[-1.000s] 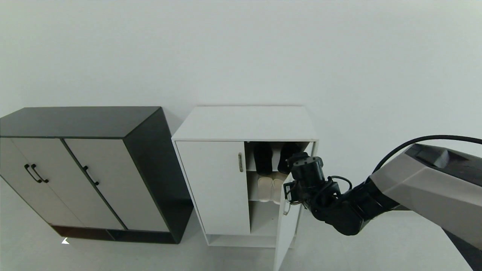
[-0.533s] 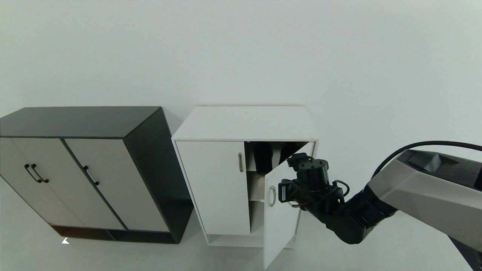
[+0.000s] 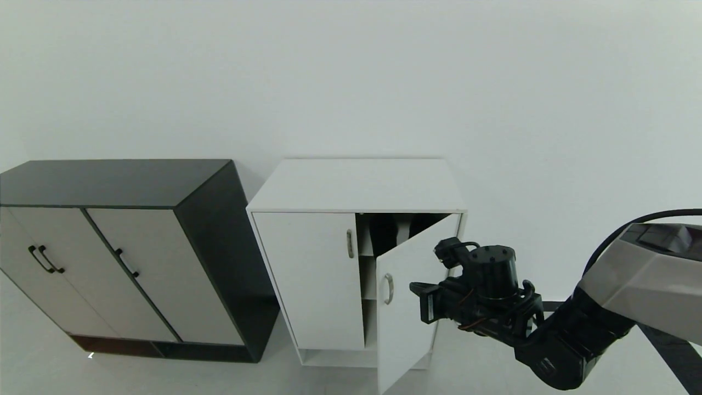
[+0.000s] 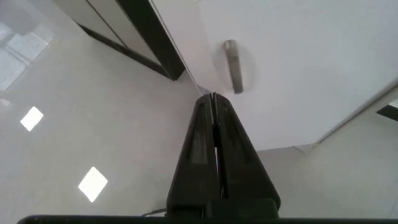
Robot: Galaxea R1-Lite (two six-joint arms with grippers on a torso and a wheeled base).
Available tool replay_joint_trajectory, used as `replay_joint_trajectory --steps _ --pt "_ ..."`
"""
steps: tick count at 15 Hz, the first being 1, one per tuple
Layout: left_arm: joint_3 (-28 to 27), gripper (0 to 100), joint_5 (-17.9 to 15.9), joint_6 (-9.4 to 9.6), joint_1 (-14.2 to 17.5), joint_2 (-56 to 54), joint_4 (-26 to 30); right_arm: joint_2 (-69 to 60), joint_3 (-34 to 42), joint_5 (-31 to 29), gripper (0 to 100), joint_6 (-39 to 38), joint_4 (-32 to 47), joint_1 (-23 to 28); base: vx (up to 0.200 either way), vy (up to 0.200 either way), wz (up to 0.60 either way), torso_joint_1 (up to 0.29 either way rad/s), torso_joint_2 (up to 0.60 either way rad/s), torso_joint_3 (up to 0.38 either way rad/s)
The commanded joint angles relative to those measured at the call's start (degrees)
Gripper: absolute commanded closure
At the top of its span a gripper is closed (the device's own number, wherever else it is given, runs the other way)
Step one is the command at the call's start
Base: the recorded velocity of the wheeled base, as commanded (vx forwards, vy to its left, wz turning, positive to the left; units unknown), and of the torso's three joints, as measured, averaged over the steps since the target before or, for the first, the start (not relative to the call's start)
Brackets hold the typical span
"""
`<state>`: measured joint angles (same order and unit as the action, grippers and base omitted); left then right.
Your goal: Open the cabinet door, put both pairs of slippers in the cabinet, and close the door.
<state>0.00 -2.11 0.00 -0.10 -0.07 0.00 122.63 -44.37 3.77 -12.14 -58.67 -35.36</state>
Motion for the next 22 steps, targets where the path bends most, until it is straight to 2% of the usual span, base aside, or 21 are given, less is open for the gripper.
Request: replay_joint_trajectory --steps 1,4,15,22 --pt "0.00 100 0.00 0.00 0.01 0.07 0.00 -0.72 1.48 1.51 100 0.01 -0.21 -0.14 0.200 0.000 0.00 0.012 0.01 -0.002" --pt "0.00 100 0.00 0.00 0.01 0.07 -0.09 -0.72 1.66 1.59 100 0.10 -0.39 -0.14 0.200 0.000 0.00 0.012 0.00 0.001" --pt "0.00 100 0.00 0.00 0.01 0.07 -0.09 6.66 -8.80 1.51 100 0.63 -0.13 -0.06 0.000 0.000 0.00 0.000 0.00 0.000" --pt "0.00 100 0.00 0.00 0.01 0.07 -0.09 14.13 -16.71 1.51 100 1.33 -0.13 2.49 0.000 0.000 0.00 0.000 0.00 0.000"
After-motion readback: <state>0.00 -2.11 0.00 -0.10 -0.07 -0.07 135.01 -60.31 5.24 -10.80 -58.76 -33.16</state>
